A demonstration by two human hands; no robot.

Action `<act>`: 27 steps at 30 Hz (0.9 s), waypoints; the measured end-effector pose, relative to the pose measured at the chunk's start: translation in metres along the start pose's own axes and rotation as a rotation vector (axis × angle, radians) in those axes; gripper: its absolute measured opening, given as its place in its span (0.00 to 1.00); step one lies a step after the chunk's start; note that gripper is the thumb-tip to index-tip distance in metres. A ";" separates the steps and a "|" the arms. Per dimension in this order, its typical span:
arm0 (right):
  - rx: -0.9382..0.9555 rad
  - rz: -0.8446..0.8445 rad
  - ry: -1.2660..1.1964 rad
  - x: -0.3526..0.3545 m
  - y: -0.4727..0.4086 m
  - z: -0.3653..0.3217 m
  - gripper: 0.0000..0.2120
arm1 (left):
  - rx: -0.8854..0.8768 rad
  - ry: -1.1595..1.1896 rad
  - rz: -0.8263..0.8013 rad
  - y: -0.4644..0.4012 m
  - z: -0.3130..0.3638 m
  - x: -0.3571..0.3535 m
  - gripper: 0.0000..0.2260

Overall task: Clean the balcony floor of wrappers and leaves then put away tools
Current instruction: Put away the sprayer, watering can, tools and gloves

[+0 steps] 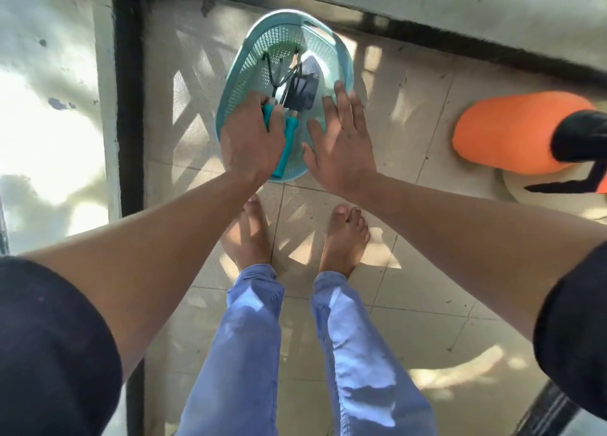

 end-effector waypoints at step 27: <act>0.083 -0.352 0.053 0.015 0.002 -0.010 0.28 | 0.197 0.130 -0.271 0.018 0.005 0.010 0.25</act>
Point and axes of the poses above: each hand's wrist, its own y-axis away from the middle knuckle, its own x-axis out of the back of the hand, z = x × y, the point moved 5 cm from there along -y, towards the middle knuckle, and after that the axes turned 1 degree about -x, right-handed, at the moved point
